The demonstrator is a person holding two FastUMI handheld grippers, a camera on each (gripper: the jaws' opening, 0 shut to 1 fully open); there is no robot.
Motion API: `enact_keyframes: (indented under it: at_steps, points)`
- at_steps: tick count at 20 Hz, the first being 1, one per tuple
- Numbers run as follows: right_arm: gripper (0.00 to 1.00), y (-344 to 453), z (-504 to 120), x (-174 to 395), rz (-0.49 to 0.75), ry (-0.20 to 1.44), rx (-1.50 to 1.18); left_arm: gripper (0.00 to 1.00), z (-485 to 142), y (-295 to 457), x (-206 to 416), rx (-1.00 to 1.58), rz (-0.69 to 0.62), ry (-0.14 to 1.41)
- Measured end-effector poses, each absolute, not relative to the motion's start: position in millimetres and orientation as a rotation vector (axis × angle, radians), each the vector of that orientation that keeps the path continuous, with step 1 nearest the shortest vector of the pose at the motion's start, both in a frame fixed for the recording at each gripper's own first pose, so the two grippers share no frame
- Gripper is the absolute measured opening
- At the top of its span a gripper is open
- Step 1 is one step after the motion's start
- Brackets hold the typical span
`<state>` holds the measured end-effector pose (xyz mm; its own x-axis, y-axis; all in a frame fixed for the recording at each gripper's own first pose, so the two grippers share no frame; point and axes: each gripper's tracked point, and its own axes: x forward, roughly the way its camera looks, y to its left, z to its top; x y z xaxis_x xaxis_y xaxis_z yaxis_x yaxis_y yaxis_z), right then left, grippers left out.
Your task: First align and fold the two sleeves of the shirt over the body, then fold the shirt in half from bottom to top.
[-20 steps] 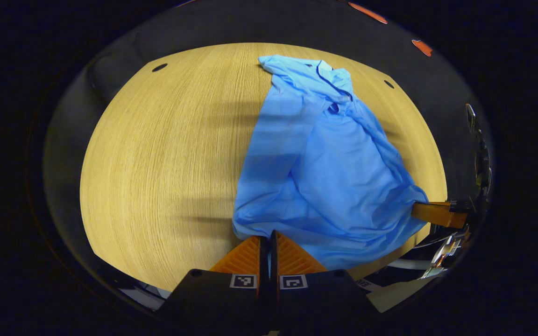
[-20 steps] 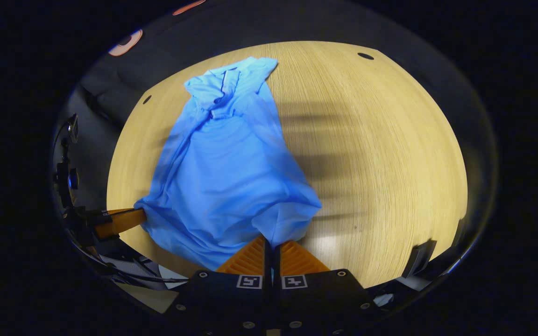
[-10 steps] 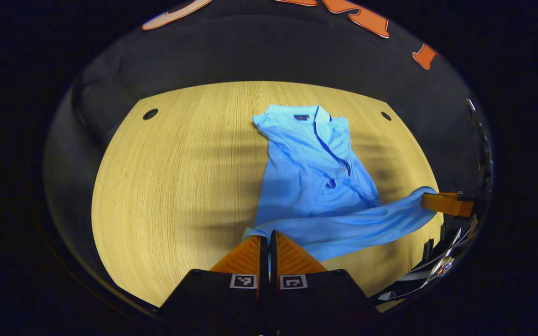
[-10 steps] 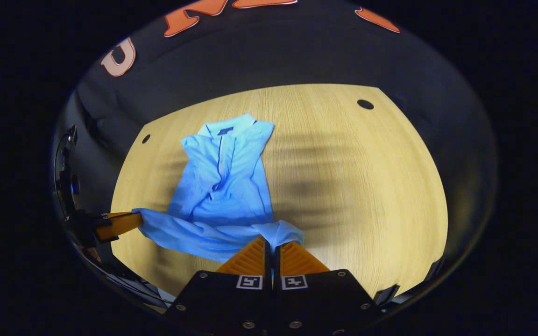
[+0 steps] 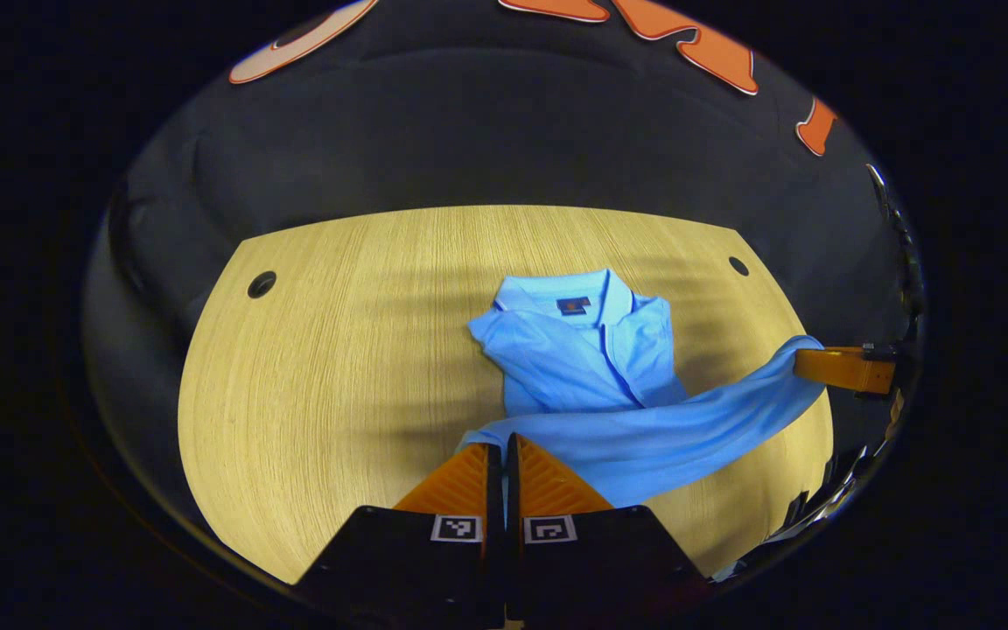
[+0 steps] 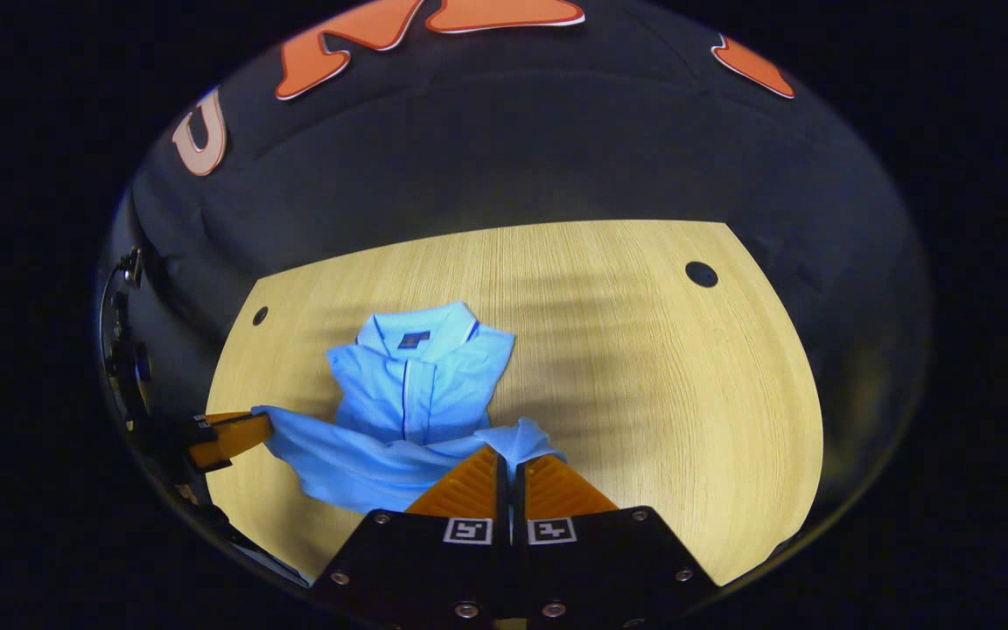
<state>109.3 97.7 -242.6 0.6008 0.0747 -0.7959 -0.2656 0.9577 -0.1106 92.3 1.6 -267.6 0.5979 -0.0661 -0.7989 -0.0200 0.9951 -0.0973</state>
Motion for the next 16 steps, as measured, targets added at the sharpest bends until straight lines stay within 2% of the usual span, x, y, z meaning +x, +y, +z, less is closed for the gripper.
enact_keyframes:
  at_steps: [7, 16]
  points:
    - [0.00, 111.6, -257.6, 177.0, 0.178, 0.892, -0.249, 0.04, -282.7, 13.7, 143.8, 0.018, -0.036, 0.928]
    - [0.00, 112.0, -285.0, 201.7, 0.145, 0.906, -0.244, 0.04, -310.1, 18.3, 167.0, -0.053, -0.048, 0.943]
